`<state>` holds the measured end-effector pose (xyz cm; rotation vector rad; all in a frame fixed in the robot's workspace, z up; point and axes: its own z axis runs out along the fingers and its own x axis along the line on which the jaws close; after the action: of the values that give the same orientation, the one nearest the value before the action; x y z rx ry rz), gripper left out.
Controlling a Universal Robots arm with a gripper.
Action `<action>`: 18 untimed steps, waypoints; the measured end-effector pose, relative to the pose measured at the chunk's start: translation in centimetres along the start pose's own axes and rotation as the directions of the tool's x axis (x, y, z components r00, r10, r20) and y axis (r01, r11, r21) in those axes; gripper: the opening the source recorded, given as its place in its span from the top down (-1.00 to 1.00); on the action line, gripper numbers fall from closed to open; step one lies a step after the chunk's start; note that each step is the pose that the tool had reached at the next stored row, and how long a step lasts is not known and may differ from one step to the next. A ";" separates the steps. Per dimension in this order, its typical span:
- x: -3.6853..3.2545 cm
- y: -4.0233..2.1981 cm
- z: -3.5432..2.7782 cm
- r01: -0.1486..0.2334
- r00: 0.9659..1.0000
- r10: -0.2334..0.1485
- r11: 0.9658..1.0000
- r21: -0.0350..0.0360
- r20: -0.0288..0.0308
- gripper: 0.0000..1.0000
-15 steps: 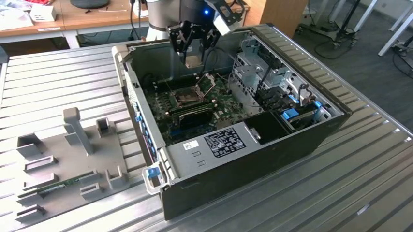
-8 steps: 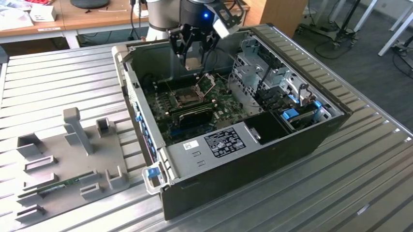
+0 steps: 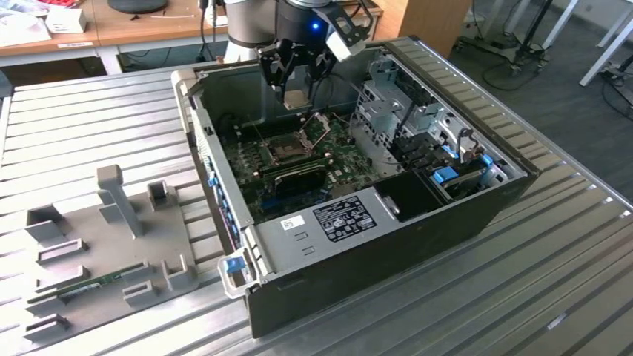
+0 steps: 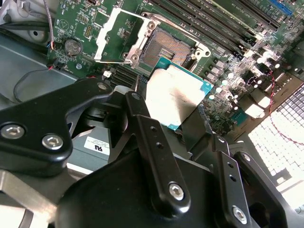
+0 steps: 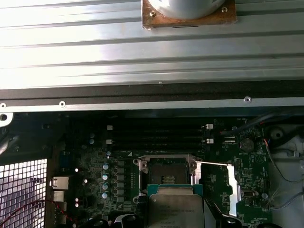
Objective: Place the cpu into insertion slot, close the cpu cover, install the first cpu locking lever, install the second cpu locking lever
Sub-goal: 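Place the cpu into insertion slot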
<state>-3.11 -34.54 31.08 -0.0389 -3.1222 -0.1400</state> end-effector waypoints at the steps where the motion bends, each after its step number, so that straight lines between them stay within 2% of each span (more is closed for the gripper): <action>1: 0.00 0.00 0.00 0.000 1.000 0.000 1.000 0.000 0.000 -0.08; 8: -0.01 -0.01 0.18 0.000 1.000 0.000 1.000 0.000 0.000 -0.08; 18: 0.15 -0.18 1.96 0.000 1.000 0.000 1.000 0.000 0.000 -0.08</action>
<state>-3.29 -34.54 29.12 -0.0390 -3.1222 -0.1401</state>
